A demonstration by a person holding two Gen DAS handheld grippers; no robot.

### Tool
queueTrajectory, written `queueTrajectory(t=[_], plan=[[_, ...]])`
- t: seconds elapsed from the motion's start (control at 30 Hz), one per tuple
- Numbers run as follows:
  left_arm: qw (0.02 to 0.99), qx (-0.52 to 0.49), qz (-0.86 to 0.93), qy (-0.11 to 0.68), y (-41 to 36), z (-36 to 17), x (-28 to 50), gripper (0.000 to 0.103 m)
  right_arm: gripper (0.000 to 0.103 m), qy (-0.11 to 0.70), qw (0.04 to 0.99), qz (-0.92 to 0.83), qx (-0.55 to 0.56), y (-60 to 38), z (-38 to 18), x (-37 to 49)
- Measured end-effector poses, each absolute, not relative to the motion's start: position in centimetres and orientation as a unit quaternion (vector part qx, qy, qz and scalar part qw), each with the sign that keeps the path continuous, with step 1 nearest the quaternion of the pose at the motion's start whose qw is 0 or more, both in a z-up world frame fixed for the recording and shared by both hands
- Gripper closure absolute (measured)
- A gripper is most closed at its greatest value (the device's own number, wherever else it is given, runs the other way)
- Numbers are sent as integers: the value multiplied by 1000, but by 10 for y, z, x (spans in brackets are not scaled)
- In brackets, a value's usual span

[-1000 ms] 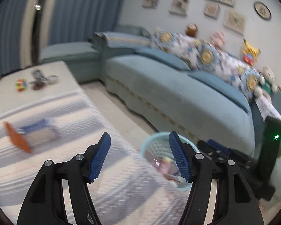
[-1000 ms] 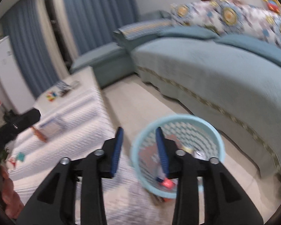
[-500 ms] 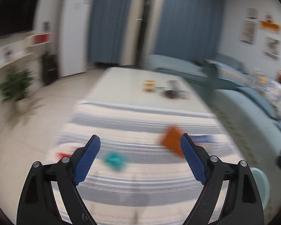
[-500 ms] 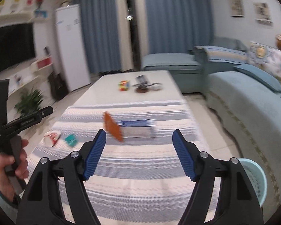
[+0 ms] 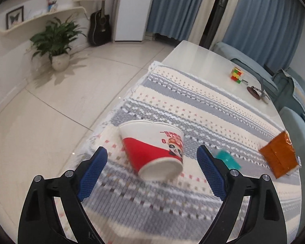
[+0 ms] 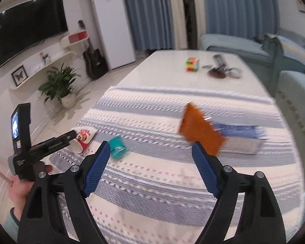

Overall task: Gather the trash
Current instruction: 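Grasp the red-and-white paper bowl with the left tool while the right tool grasps the teal packet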

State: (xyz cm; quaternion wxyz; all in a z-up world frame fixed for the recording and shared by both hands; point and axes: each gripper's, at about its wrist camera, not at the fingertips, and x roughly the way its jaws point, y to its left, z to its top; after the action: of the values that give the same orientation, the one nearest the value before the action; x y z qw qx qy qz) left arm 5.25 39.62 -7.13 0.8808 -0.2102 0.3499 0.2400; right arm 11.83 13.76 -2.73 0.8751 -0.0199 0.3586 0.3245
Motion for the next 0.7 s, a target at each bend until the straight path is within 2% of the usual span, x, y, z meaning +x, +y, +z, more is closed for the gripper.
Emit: queueTrajectory(t=[0.13, 0.27, 0.7], plan=[[887, -221, 229, 335, 399, -85, 57, 18, 25, 379, 860, 338, -55, 178, -62, 128], [888, -208, 217, 350, 393, -95, 67, 34, 25, 386, 850, 348, -80, 205, -84, 136], [902, -206, 215, 311, 391, -91, 61, 36, 26, 408, 821, 371, -146, 263, -113, 152]])
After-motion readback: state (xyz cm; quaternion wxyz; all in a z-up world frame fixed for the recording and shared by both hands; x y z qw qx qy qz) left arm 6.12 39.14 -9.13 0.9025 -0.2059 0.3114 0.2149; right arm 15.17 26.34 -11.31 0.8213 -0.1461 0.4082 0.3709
